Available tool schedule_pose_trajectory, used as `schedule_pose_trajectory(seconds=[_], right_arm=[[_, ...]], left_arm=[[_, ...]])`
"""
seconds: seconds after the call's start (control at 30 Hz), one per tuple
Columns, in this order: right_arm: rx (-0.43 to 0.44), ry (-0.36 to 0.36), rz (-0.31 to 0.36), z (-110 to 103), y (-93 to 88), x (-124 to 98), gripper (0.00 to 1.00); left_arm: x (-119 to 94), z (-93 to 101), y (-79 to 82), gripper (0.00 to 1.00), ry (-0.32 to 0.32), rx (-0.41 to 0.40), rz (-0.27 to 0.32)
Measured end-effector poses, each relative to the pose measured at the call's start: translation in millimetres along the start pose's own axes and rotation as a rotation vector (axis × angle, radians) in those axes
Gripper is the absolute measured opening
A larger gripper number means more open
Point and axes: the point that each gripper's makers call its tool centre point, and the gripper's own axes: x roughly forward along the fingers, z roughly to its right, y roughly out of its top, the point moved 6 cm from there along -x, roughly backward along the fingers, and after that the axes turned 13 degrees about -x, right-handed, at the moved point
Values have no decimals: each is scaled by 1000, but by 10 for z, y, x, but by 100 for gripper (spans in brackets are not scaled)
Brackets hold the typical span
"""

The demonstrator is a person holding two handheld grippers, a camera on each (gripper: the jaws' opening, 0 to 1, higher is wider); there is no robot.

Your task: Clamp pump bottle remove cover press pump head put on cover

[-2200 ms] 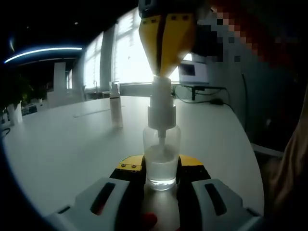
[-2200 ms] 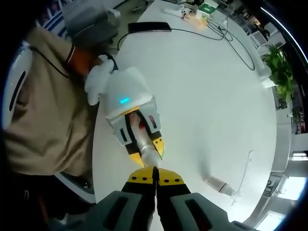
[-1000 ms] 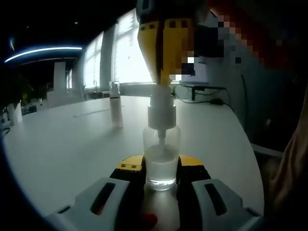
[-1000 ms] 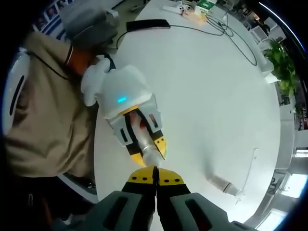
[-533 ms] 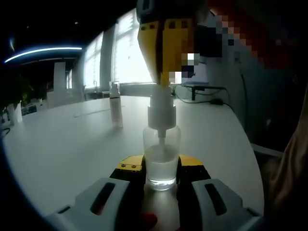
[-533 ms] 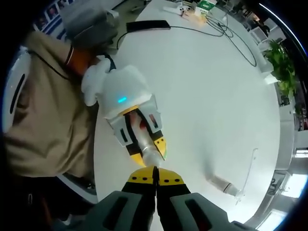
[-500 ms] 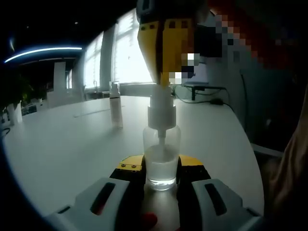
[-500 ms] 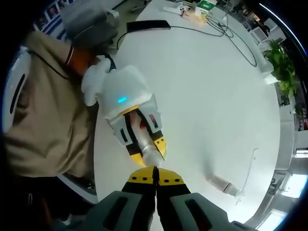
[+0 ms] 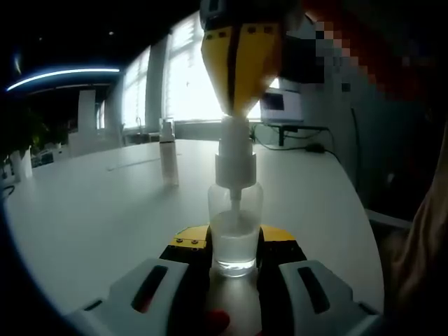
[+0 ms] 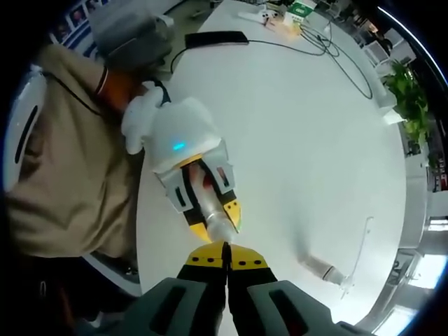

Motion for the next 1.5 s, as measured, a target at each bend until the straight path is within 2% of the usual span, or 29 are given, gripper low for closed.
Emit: schedule_pose_trajectory(seconds=[0.33,0.73,1.5], right_arm=[[-34,-20,2,0,9,-18,0],[-21,-14,18,33,-12,-17,0],[-36,-25,-4,1,16,-12,0]], left_arm=[[3,-15,-3,15,0,1,0],[-1,-5,-5,15,1,3,1],[-9,-8,-8,15,0,-2,1]])
